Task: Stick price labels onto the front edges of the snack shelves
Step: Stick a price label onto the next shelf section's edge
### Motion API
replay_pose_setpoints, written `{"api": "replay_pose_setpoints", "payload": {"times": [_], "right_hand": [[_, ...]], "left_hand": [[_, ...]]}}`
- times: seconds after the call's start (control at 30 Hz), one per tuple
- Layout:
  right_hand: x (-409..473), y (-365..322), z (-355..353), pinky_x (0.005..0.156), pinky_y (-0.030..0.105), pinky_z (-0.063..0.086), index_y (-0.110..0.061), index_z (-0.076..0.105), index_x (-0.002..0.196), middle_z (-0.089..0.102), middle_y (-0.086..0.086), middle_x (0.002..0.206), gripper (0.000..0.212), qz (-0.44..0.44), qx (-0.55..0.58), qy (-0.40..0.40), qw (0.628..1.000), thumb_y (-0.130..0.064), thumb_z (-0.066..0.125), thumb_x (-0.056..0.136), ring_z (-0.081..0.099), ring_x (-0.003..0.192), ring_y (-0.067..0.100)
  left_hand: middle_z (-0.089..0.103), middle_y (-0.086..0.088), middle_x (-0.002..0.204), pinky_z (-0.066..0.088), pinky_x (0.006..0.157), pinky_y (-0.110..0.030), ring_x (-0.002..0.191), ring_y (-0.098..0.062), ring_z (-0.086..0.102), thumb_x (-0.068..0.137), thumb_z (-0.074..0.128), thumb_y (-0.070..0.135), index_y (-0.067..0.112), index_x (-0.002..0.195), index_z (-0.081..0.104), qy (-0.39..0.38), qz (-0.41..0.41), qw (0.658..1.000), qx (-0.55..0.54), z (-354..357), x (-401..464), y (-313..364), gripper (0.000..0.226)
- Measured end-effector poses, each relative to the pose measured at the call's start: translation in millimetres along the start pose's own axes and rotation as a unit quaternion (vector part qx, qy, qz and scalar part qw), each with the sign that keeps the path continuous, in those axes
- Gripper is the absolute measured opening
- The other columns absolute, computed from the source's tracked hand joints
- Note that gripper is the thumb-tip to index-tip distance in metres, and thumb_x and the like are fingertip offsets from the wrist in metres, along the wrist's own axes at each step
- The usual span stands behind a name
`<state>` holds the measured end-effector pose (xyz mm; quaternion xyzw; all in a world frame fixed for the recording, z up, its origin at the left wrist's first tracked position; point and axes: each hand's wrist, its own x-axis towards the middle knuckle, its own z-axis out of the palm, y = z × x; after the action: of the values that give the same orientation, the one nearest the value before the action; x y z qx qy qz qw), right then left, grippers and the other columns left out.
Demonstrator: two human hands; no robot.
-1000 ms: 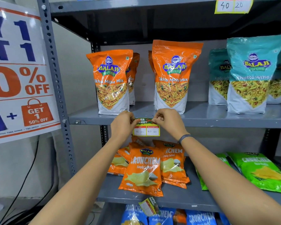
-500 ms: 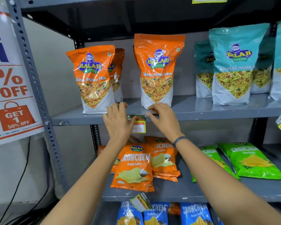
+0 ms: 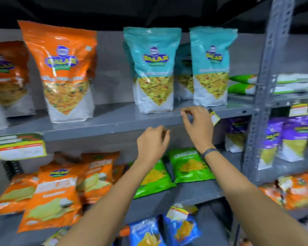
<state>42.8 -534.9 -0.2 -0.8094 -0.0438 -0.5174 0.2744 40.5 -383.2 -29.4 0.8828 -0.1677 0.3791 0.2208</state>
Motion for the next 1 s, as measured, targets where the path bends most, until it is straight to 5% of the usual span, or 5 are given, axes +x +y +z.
{"api": "replay_pose_setpoints", "payload": {"times": [0.1,0.2,0.5,0.73,1.0], "right_hand": [[18.6,49.1,-24.1,0.076,0.041,0.044,-0.017,0.066,0.094,0.069,0.009,0.093,0.014,0.032,-0.024,0.035,0.999,-0.027,0.057,0.089,0.056,0.092,0.033],[34.2,82.2,-34.0,0.085,0.046,0.047,-0.017,0.065,0.105,0.068,0.009,0.107,0.020,0.019,-0.006,-0.035,0.999,-0.027,0.059,0.089,0.056,0.103,0.032],[64.8,111.4,-21.3,0.086,0.047,0.051,-0.020,0.071,0.096,0.073,0.007,0.099,0.018,0.041,0.102,-0.151,0.982,-0.027,0.071,0.079,0.064,0.094,0.025],[87.4,123.0,-14.2,0.065,0.028,0.038,-0.020,0.072,0.082,0.048,-0.016,0.057,0.008,0.054,0.105,-0.228,0.966,-0.026,0.073,0.078,0.046,0.058,0.004],[80.7,134.1,-34.3,0.049,0.002,0.039,-0.009,0.066,0.080,0.054,-0.005,0.061,0.010,0.062,0.233,-0.243,0.940,-0.012,0.075,0.077,0.045,0.052,0.000]], "left_hand": [[0.074,-0.012,0.093,0.053,0.073,-0.039,0.095,-0.034,0.066,0.089,0.047,0.053,0.015,0.087,0.066,-0.076,-0.086,0.993,-0.040,41.4,16.0,50.3,0.043],[0.070,-0.019,0.102,0.051,0.080,-0.042,0.103,-0.037,0.061,0.090,0.046,0.054,0.011,0.089,0.064,-0.134,-0.168,0.970,-0.114,67.3,30.9,79.8,0.047],[0.072,-0.014,0.092,0.051,0.078,-0.039,0.093,-0.034,0.064,0.094,0.041,0.043,0.014,0.085,0.064,-0.107,-0.213,0.961,-0.143,76.7,47.0,97.7,0.039],[0.070,-0.015,0.094,0.048,0.074,-0.037,0.091,-0.036,0.064,0.097,0.034,0.041,0.015,0.076,0.059,-0.077,-0.180,0.979,-0.061,68.3,53.3,100.0,0.042],[0.070,-0.010,0.085,0.036,0.059,-0.031,0.087,-0.035,0.062,0.096,0.041,0.044,0.019,0.074,0.055,0.001,-0.056,0.998,0.033,55.0,57.8,92.6,0.036]]}}
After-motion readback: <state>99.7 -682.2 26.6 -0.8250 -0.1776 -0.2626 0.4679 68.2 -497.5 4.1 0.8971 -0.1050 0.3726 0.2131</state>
